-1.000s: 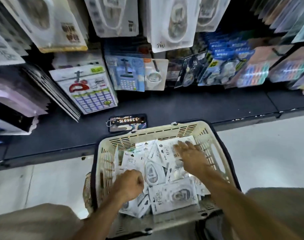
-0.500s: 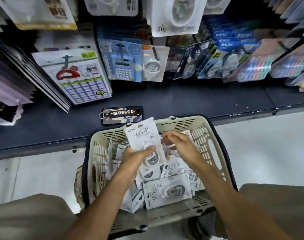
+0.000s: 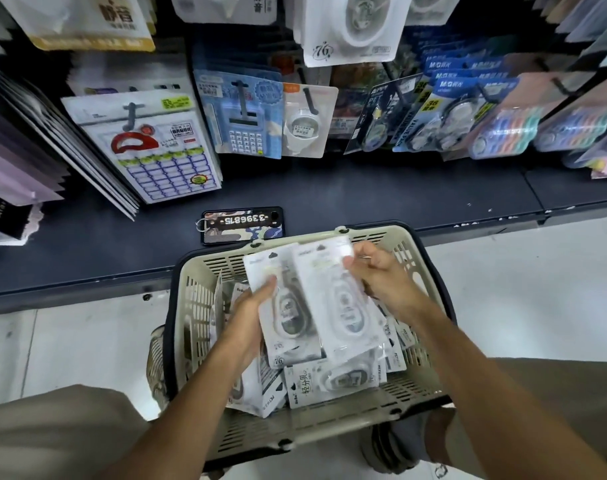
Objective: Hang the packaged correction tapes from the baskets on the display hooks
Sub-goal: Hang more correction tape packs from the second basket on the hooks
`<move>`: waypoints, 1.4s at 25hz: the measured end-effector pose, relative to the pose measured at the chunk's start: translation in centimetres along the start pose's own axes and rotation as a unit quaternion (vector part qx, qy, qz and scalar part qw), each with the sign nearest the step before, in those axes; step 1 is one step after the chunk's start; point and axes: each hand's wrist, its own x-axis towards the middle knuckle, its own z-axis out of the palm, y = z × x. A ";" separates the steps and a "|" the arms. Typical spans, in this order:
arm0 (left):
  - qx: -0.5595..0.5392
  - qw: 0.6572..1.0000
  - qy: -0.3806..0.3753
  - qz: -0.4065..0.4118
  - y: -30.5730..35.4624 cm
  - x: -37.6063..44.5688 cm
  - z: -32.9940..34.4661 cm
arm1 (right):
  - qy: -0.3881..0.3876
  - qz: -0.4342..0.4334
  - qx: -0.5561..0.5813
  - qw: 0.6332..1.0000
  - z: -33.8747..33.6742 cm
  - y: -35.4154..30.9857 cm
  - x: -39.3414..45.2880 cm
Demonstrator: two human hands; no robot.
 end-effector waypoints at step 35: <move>0.119 0.991 -0.044 0.035 3.5 -2.5 1.2 | 0.080 0.094 -0.271 0.955 -3.3 1.8 -0.8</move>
